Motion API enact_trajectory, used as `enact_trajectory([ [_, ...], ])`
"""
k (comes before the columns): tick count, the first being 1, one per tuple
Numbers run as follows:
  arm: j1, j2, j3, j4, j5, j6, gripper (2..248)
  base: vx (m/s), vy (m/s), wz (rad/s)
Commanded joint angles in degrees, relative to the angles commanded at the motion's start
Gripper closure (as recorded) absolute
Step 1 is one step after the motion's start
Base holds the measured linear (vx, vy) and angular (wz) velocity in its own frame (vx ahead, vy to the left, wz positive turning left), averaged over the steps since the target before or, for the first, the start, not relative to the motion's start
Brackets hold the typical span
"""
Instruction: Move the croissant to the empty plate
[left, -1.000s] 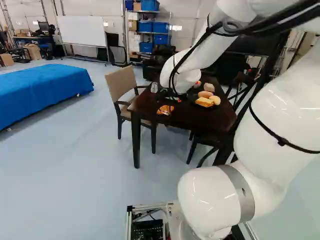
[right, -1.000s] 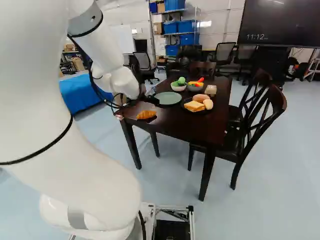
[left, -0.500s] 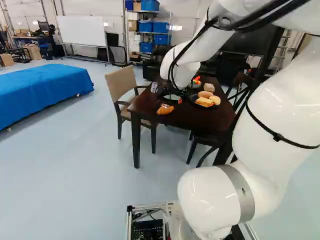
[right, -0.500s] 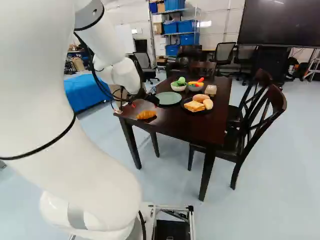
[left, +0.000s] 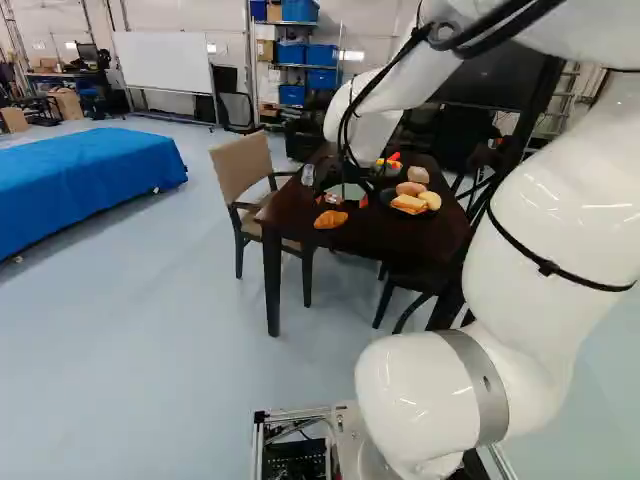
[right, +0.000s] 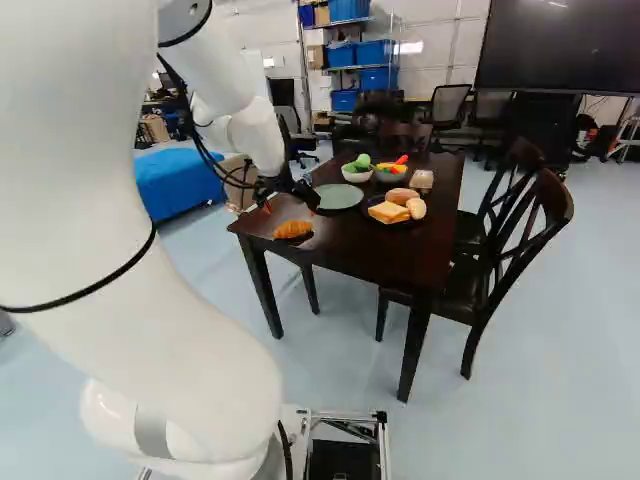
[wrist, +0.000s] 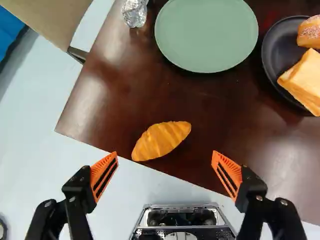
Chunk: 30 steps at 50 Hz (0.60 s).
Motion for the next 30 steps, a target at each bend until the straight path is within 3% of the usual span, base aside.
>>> enact_trajectory([
  [9, -0.79, -0.23, -1.70, 0.53, -3.97, 0.00, 3, 0.000, 0.000, 0.000],
  [30, -1.83, -4.85, -6.62, 1.77, -13.18, 0.00, 3, 0.000, 0.000, 0.000],
])
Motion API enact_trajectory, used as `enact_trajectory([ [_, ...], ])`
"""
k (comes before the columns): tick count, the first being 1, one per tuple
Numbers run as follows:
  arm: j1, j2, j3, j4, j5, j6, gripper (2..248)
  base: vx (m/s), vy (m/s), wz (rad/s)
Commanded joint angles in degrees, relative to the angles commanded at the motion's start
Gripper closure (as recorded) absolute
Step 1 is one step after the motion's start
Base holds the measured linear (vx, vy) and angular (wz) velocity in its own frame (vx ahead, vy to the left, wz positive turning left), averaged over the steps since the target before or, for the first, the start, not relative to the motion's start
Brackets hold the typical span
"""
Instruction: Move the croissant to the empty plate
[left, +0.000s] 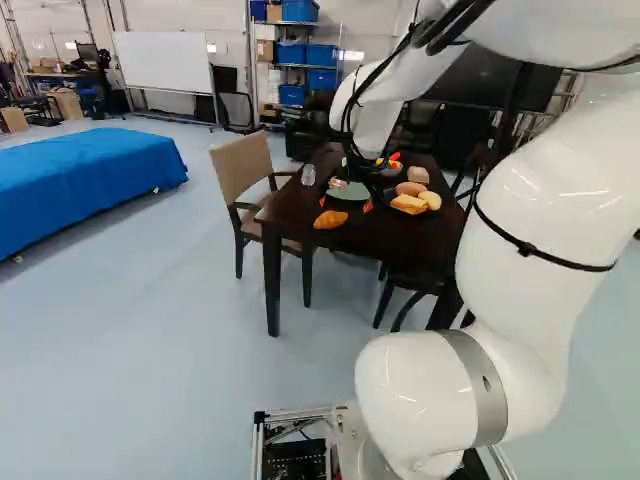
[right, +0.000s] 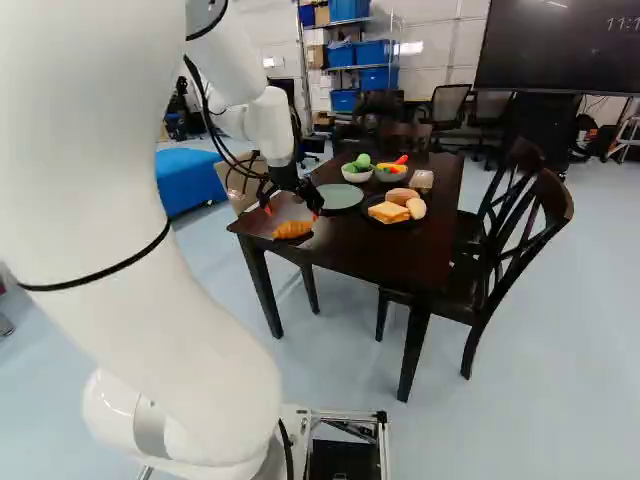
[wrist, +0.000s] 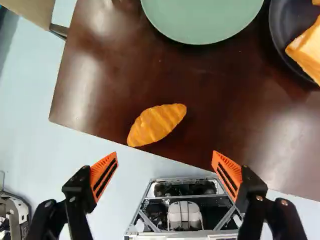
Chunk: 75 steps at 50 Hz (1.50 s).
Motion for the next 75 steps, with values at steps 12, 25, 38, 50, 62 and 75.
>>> enact_trajectory([
  [12, 0.08, -3.19, -3.59, 0.67, -4.26, 0.00, 3, 0.000, 0.000, 0.000],
  [25, 0.13, -5.63, -6.42, 0.67, -4.26, 0.00, 3, 0.000, 0.000, 0.000],
  [38, 0.13, -5.65, -6.44, 0.67, -4.26, 0.00, 3, 0.000, 0.000, 0.000],
  [50, 0.13, -5.68, -6.47, 0.67, -4.26, 0.00, 3, 0.000, 0.000, 0.000],
  [62, 0.13, -5.68, -6.47, 0.67, -4.26, 0.00, 3, 0.000, 0.000, 0.000],
  [75, 0.13, -5.68, -6.47, 0.67, -4.26, 4.99, 3, 0.000, 0.000, 0.000],
])
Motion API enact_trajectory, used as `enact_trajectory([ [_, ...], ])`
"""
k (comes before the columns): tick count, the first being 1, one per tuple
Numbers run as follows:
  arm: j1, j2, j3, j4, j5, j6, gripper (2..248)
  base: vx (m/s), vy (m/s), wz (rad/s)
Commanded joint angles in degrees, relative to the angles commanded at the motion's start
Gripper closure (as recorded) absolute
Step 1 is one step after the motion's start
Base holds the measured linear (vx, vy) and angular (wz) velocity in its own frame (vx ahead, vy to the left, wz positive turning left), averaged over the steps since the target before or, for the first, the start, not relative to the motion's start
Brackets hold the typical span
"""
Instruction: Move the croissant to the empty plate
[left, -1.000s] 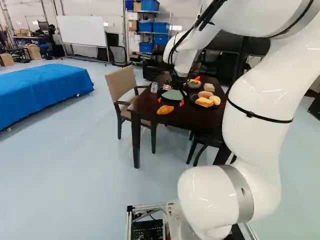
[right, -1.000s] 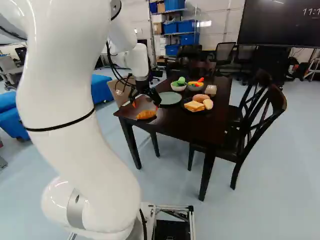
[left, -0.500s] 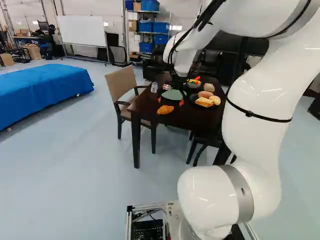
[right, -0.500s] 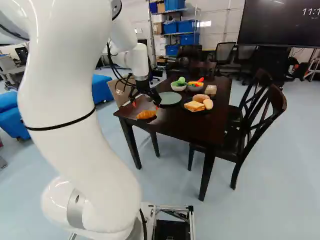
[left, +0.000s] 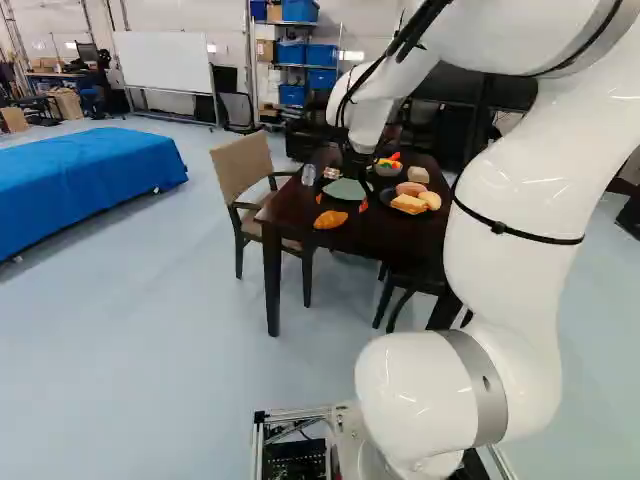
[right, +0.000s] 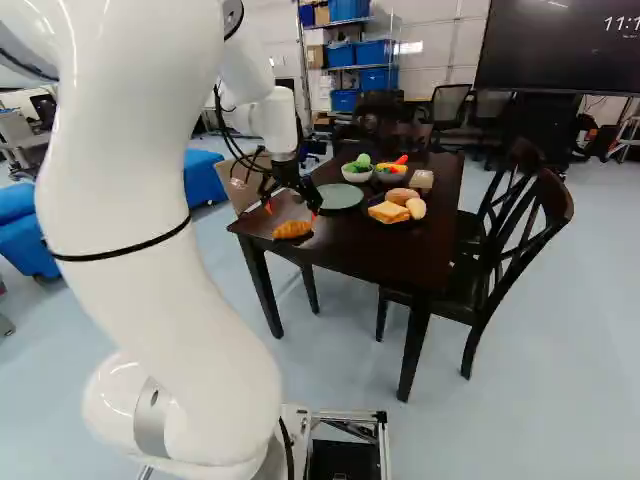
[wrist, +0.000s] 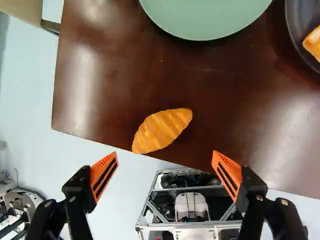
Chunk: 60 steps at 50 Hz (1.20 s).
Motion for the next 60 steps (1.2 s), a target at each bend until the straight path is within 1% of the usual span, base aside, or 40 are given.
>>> enact_trajectory([
  [60, 0.00, 0.00, 0.00, 0.00, 0.00, 35.94, 3, 0.000, 0.000, 0.000],
])
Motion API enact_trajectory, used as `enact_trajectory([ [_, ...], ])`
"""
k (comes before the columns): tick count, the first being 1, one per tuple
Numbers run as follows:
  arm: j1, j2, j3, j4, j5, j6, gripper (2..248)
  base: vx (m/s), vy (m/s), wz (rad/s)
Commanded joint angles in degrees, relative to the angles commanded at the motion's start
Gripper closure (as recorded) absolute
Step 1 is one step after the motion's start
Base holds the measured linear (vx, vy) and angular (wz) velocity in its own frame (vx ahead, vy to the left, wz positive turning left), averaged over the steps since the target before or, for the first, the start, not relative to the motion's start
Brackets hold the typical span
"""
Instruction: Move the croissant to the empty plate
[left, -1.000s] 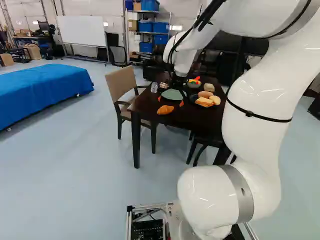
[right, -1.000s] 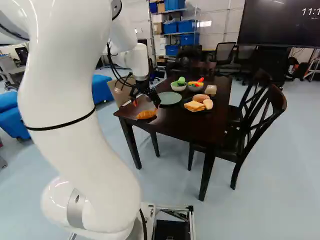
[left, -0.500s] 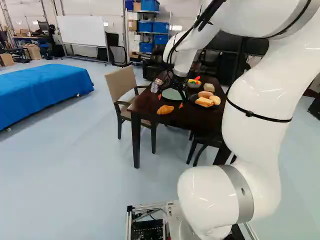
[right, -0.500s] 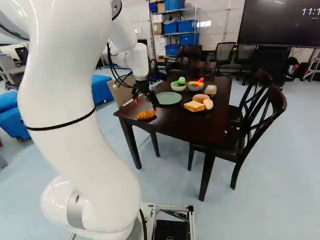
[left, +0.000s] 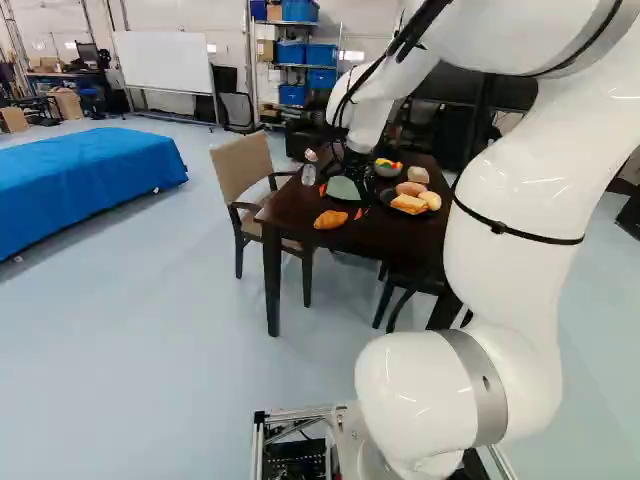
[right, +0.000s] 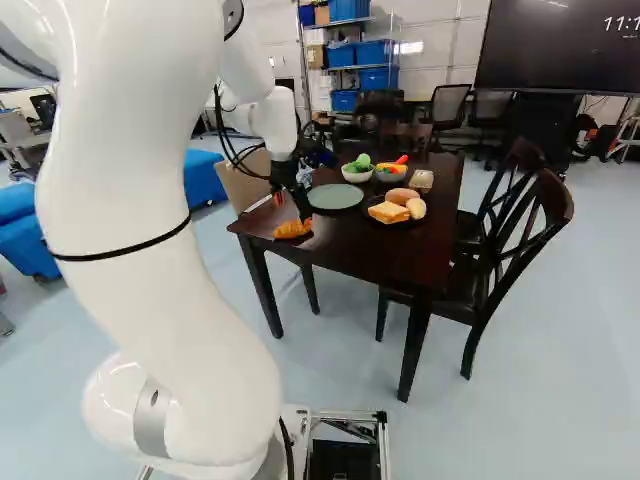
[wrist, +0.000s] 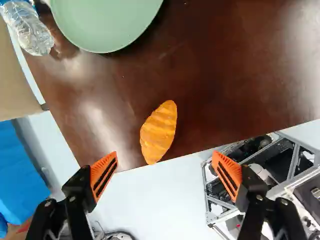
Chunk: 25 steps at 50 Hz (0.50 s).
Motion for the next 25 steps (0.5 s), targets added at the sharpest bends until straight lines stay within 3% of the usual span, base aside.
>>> enact_trajectory([
  [22, 0.00, 0.00, 0.00, 0.00, 0.00, 13.24, 3, 0.000, 0.000, 0.000],
  [25, 0.00, 0.00, 0.00, 0.00, 0.00, 13.24, 3, 0.000, 0.000, 0.000],
])
